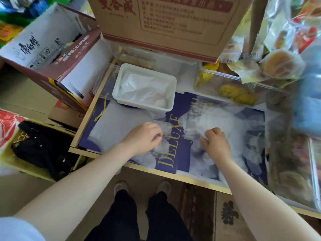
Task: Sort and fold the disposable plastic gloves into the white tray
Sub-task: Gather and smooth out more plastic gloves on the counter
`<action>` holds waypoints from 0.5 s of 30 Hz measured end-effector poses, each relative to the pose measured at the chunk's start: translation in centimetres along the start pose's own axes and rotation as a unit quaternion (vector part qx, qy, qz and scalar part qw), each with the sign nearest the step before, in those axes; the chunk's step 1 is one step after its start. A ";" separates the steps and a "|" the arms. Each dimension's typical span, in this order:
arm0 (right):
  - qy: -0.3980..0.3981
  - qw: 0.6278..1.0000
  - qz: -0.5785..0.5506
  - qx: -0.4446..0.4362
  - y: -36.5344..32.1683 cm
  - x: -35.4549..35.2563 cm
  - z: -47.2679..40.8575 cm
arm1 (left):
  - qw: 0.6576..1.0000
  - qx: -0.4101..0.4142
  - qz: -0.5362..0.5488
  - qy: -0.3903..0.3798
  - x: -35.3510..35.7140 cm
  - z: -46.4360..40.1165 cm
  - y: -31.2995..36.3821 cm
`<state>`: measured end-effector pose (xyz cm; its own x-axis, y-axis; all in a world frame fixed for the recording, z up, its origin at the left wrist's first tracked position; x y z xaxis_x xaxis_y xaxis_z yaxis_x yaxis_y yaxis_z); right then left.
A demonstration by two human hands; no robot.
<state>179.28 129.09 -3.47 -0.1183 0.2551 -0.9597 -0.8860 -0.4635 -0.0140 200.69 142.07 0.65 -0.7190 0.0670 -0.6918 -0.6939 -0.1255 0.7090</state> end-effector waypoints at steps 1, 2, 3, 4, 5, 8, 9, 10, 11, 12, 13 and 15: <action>0.007 0.999 -0.031 -0.001 0.1 -0.3 -0.2 | 0.999 -0.024 0.040 -0.001 0.6 -0.7 1.0; 0.019 0.997 -0.074 0.001 0.2 -0.9 -0.2 | 0.994 -0.052 0.095 0.012 1.2 -1.6 1.9; 0.041 0.992 -0.119 0.003 0.4 -1.5 -0.1 | 0.982 -0.083 0.166 0.037 1.6 -2.4 2.8; 0.067 0.985 -0.156 0.006 0.6 -2.4 0.0 | 0.960 -0.117 0.246 0.063 2.1 -3.4 3.6; 0.091 0.978 -0.188 0.010 0.8 -3.3 0.2 | 0.933 -0.153 0.316 0.076 2.6 -4.3 4.4; 0.117 0.947 -0.295 0.046 1.6 -5.9 0.8 | 0.861 -0.236 0.447 0.055 4.5 -6.3 6.6; 0.122 0.934 -0.331 0.053 1.9 -6.6 0.9 | 0.848 -0.243 0.468 0.046 5.0 -6.6 7.3; 0.128 0.922 -0.361 0.060 2.3 -7.2 0.8 | 0.844 -0.236 0.479 0.046 5.5 -6.9 7.9; 0.135 0.911 -0.385 0.065 2.6 -7.7 0.9 | 0.846 -0.221 0.482 0.055 5.7 -7.1 8.2; 0.140 0.902 -0.403 0.070 2.8 -8.2 0.9 | 0.853 -0.204 0.474 0.077 5.7 -7.2 8.7; 0.140 0.895 -0.417 0.077 3.1 -8.7 1.1 | 0.860 -0.192 0.463 0.099 5.4 -7.3 8.8; 0.135 0.891 -0.423 0.094 4.0 -9.2 1.2 | 0.879 -0.160 0.429 0.129 4.7 -7.7 8.8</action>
<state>176.26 125.89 5.59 0.7171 0.2201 -0.6613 -0.6696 -0.0457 -0.7413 191.53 133.66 2.61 -0.9113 -0.4096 0.0427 0.1767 -0.2952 0.9390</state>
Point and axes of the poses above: each hand's wrist, its own z-axis away from the middle knuckle, its own x-axis out of the palm, y = z × x, the point moved 3 cm from there along -z, towards the middle knuckle, and after that the axes turned 14 degrees about z, right-handed, at the moved point
